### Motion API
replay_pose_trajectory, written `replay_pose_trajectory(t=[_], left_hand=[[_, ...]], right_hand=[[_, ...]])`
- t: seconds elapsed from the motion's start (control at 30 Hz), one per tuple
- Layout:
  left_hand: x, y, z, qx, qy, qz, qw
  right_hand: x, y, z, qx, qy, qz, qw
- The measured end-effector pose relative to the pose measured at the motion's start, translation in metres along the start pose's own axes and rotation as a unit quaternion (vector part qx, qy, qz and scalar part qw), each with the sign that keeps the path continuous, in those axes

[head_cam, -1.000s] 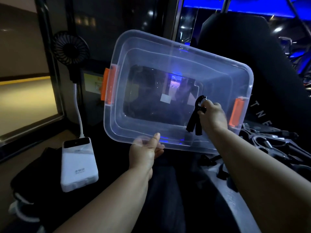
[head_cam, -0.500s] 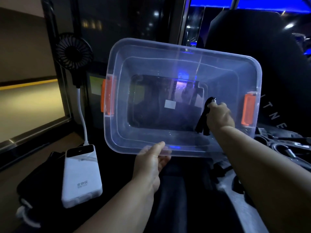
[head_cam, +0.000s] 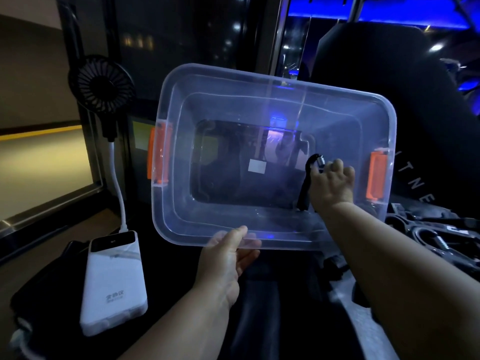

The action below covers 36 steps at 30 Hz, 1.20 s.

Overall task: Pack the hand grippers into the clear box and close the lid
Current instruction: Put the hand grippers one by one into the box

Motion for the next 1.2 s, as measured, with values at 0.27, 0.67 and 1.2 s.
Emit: replay_pose_trajectory(t=[0.27, 0.67, 1.2], left_hand=[[-0.003, 0.000, -0.001, 0.001, 0.005, -0.003, 1.000], [-0.004, 0.001, -0.001, 0.005, 0.012, -0.010, 1.000], [-0.002, 0.000, 0.000, 0.008, 0.024, -0.015, 1.000]], right_hand=[[0.007, 0.009, -0.005, 0.004, -0.094, 0.029, 0.995], [0.001, 0.022, -0.003, -0.017, -0.123, 0.047, 0.991], [-0.003, 0.000, -0.004, 0.063, -0.110, -0.004, 0.992]])
Point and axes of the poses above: each hand's wrist, its own x-axis towards the middle knuckle, its own y-axis out of the palm, z = x × y, the point moved 4 cm from there along x, towards the middle knuckle, and after that the axes turned 11 degrees about -y, right-handed, at the moved point
